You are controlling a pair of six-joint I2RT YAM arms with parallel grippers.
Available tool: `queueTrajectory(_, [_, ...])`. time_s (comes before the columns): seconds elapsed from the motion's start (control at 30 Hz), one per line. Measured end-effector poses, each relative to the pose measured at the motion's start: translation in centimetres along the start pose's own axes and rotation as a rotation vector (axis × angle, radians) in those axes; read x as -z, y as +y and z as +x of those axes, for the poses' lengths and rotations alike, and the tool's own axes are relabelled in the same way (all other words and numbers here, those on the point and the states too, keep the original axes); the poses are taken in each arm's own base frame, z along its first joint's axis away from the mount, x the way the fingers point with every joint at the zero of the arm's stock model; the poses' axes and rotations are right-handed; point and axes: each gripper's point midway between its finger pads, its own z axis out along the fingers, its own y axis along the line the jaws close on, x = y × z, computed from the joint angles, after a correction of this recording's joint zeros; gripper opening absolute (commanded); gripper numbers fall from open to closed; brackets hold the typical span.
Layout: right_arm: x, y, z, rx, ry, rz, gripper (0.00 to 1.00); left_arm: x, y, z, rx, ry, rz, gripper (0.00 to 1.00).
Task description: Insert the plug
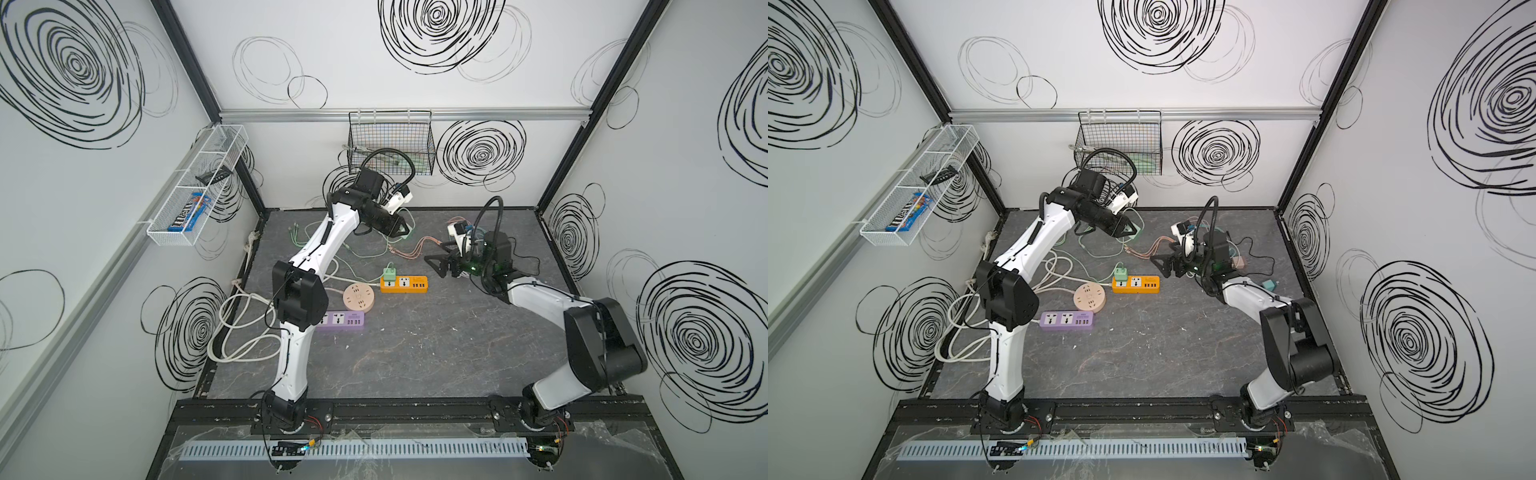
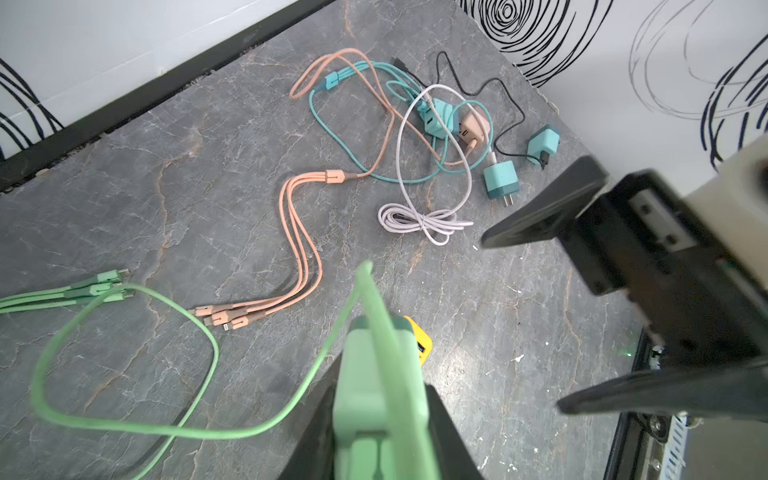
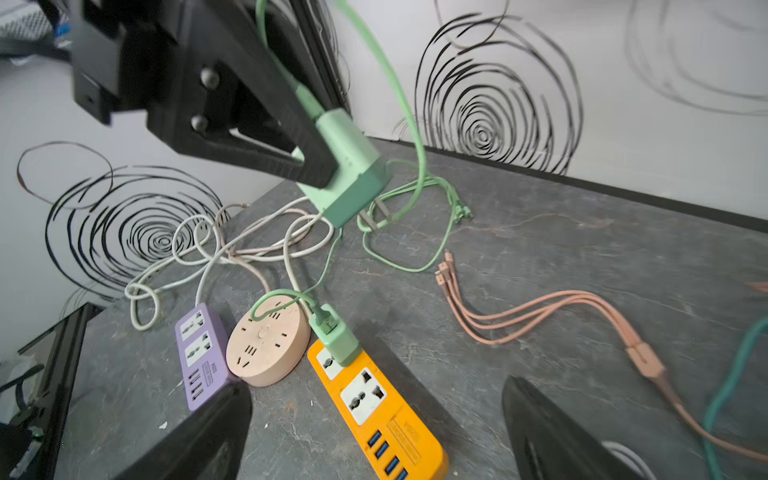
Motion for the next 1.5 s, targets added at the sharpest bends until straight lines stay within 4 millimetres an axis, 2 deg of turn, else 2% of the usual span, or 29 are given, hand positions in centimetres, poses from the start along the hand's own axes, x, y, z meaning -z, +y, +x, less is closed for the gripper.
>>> queueTrajectory(0.1, [-2.5, 0.3, 0.5, -0.014, -0.005, -0.042, 0.97, 0.2, -0.3, 0.1, 0.005, 0.003, 0.014, 0.0])
queueTrajectory(0.23, [-5.5, 0.7, -0.7, 0.01, -0.057, -0.076, 0.99, 0.6, -0.6, 0.0, 0.008, -0.005, 0.034, 0.0])
queueTrajectory(0.33, [-6.9, 0.6, -1.6, 0.029, -0.105, -0.093, 1.0, 1.1, -1.0, -0.2, 0.011, -0.018, 0.063, 0.0])
queueTrajectory(0.5, [-8.1, 0.3, -2.0, 0.043, -0.153, -0.111, 0.98, 2.6, -1.4, -0.2, 0.032, -0.044, 0.119, 0.0])
queueTrajectory(0.63, [-8.8, 0.1, -2.8, 0.047, -0.203, -0.132, 0.91, 3.9, -1.6, 0.3, 0.054, -0.056, 0.148, 0.0])
queueTrajectory(0.8, [-9.7, 0.0, -3.7, 0.058, -0.252, -0.157, 0.84, 4.3, -2.4, 1.0, 0.067, -0.065, 0.2, 0.0])
queueTrajectory(0.9, [-10.6, 0.0, -3.7, 0.06, -0.261, -0.173, 0.72, 4.4, -2.8, 1.1, 0.063, -0.076, 0.219, 0.0])
queueTrajectory(1.0, [-11.3, -0.2, -3.9, 0.054, -0.272, -0.175, 0.4, 4.3, -3.0, 1.4, 0.072, -0.069, 0.235, 0.0])
queueTrajectory(1.03, [-11.4, -0.3, -4.1, 0.054, -0.277, -0.169, 0.34, 4.2, -3.0, 1.5, 0.073, -0.066, 0.236, 0.0])
queueTrajectory(1.13, [-11.5, -0.9, -5.3, 0.064, -0.299, -0.142, 0.27, 3.7, -2.8, 2.0, 0.051, -0.049, 0.208, 0.0])
queueTrajectory(1.27, [-11.0, -3.3, -6.8, 0.084, -0.31, -0.08, 0.24, 2.3, -2.5, 2.8, -0.019, 0.0, 0.121, 0.0])
queueTrajectory(1.37, [-10.3, -6.5, -6.7, 0.082, -0.274, -0.005, 0.23, 0.8, -2.9, 3.5, -0.111, 0.051, 0.056, 0.0])
queueTrajectory(1.5, [-9.1, -9.4, -6.2, 0.07, -0.225, 0.063, 0.23, -1.1, -3.9, 4.6, -0.261, 0.122, -0.007, 0.0])
